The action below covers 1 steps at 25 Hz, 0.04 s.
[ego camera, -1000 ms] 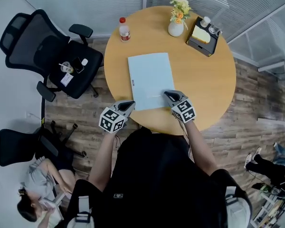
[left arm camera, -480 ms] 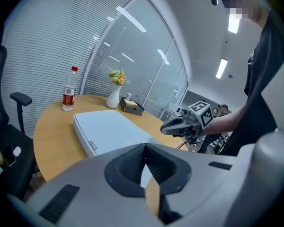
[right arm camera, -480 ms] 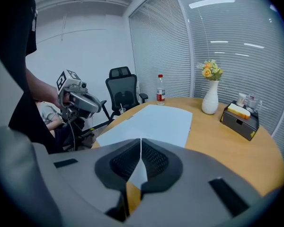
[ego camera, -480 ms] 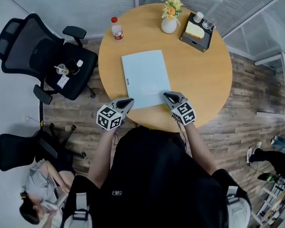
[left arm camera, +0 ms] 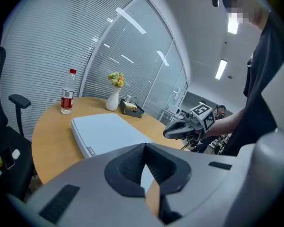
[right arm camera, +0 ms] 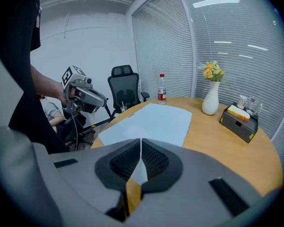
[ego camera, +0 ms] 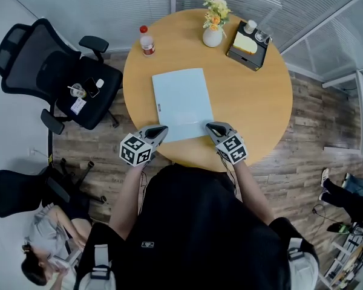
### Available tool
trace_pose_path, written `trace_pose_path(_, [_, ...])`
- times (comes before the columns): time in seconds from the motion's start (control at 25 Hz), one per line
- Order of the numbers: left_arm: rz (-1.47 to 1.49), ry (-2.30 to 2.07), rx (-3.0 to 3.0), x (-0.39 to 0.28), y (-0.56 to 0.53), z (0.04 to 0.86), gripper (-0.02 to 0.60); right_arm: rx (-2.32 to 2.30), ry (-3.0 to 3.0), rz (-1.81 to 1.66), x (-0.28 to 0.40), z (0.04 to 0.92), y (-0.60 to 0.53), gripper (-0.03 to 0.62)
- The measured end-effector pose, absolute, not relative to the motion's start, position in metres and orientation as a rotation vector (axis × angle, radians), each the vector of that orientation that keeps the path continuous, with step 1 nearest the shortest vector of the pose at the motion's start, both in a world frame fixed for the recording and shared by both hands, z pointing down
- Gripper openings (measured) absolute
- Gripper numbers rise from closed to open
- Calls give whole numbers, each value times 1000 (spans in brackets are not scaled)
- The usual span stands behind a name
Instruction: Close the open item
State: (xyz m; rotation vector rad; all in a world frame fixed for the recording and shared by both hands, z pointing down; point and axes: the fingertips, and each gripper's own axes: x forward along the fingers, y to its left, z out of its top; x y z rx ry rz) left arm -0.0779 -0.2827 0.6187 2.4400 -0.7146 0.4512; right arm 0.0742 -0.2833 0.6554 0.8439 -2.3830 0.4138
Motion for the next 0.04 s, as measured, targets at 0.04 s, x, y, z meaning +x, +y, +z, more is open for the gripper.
trace_pose_path(0.04, [453,-715,2441,-77,-283,618,5,840,-2381,412,75,655,-283,8])
